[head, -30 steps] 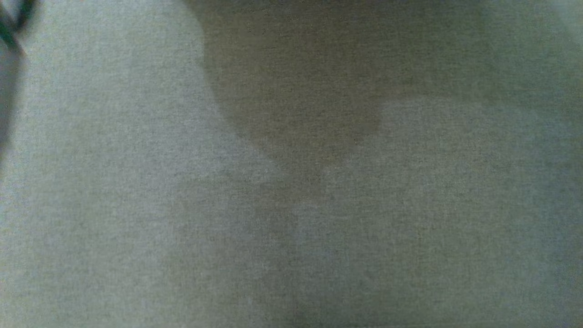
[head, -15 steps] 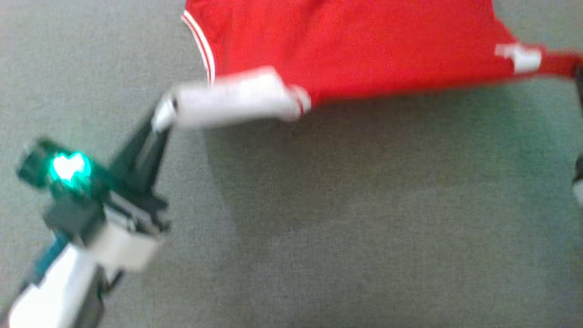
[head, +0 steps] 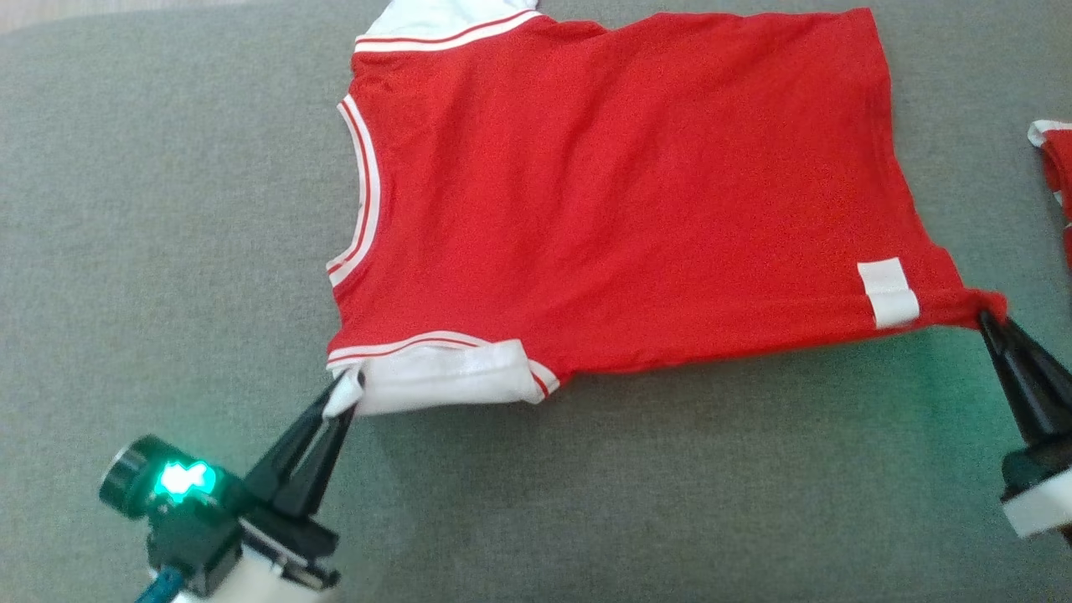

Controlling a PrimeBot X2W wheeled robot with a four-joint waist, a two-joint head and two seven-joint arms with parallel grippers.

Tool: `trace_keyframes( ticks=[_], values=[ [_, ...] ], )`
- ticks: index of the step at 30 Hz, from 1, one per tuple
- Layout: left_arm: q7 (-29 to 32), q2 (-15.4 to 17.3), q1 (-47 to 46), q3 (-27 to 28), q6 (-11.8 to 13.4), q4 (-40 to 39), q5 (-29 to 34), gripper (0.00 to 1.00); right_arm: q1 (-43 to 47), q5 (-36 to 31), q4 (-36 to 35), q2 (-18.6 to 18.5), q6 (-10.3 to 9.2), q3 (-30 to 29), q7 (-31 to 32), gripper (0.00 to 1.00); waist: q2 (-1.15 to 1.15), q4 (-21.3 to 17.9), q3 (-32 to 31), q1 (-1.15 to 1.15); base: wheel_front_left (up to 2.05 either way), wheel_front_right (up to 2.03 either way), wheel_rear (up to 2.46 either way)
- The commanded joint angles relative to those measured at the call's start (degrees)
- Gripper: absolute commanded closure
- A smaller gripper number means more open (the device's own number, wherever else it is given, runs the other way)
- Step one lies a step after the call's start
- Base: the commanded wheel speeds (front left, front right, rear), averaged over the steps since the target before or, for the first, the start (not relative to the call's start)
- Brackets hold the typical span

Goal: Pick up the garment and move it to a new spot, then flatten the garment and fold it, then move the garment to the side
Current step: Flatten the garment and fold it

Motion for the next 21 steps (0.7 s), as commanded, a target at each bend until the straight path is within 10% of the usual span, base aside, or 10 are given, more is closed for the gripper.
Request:
trace_keyframes(
  ticks=[1, 21],
  values=[
    [-0.1, 0.9, -3.6, 3.0, -0.4, -0.6, 0.3, 1.00, -1.9, 0.5, -1.6, -1.5, -0.04, 0.2, 0.0, 1.00, 0.00, -0.1, 0.1, 0.01, 0.00, 0.00, 0.00],
    [-0.1, 5.5, -46.6, -10.0, -1.5, 15.7, -0.3, 1.00, -29.1, -0.3, 9.9, -2.8, -0.04, 7.3, 2.9, 1.00, 0.00, 0.4, 13.0, 0.01, 0.00, 0.00, 0.00]
  ],
)
